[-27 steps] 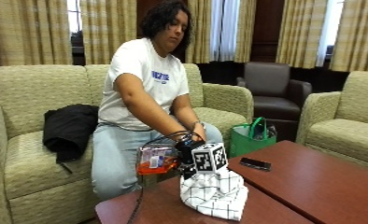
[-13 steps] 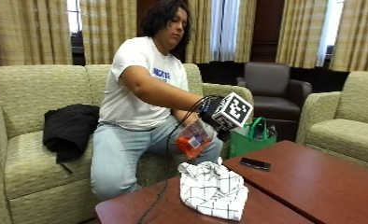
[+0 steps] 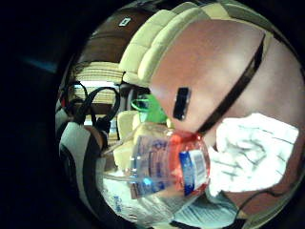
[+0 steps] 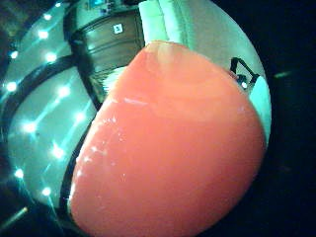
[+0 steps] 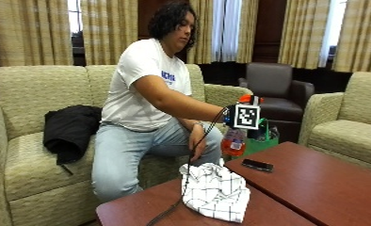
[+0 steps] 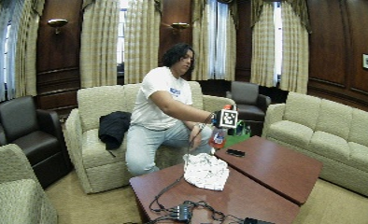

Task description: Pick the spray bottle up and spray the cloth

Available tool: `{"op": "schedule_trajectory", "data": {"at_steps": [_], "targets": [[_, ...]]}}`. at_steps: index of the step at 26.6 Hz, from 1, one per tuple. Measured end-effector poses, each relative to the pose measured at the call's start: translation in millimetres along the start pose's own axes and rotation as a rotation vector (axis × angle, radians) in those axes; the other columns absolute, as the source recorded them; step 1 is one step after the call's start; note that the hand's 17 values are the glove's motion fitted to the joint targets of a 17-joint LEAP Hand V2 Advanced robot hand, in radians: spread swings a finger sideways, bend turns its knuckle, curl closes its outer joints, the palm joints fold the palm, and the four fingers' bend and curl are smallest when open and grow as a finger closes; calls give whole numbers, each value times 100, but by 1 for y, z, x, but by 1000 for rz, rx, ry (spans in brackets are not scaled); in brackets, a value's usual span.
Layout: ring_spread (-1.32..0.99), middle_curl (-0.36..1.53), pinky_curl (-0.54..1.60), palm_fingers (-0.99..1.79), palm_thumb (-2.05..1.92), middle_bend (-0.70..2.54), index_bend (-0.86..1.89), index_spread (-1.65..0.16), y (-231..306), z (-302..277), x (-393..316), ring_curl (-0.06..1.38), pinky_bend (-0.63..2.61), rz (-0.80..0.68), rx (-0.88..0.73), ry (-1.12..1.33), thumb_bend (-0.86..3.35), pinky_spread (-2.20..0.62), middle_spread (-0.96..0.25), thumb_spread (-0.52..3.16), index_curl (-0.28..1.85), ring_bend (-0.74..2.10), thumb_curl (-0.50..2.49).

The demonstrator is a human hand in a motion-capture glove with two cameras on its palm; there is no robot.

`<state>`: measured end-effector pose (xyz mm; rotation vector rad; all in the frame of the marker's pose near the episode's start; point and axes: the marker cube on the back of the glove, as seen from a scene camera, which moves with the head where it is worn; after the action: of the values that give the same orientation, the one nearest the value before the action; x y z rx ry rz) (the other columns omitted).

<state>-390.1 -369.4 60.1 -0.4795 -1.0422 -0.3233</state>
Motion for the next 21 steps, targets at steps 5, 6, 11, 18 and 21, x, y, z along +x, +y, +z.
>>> {"op": "schedule_trajectory", "data": {"at_steps": [5, 6, 11, 18, 21], "targets": [[-16, 54, 40, 136, 90, 66, 32, -24, -25, 45, 24, 46, 44, -77, 146, 33, -3, -27, -13, 49, 60, 66, 84], [-16, 53, 40, 136, 90, 66, 31, -24, -30, 53, 26, 46, 44, -97, 169, 41, -3, -27, -13, 49, 60, 67, 84], [-16, 54, 40, 136, 90, 66, 31, -24, -42, 86, 37, 46, 45, -165, 196, 56, -3, -27, -13, 49, 60, 66, 85], [-16, 54, 40, 136, 90, 66, 30, -24, -65, 102, 77, 46, 45, -144, 343, 88, -3, -27, -12, 49, 60, 66, 85], [-16, 54, 40, 136, 90, 66, 30, -24, -67, 110, 89, 46, 45, -139, 375, 117, -3, -28, -12, 50, 60, 66, 85]]}}
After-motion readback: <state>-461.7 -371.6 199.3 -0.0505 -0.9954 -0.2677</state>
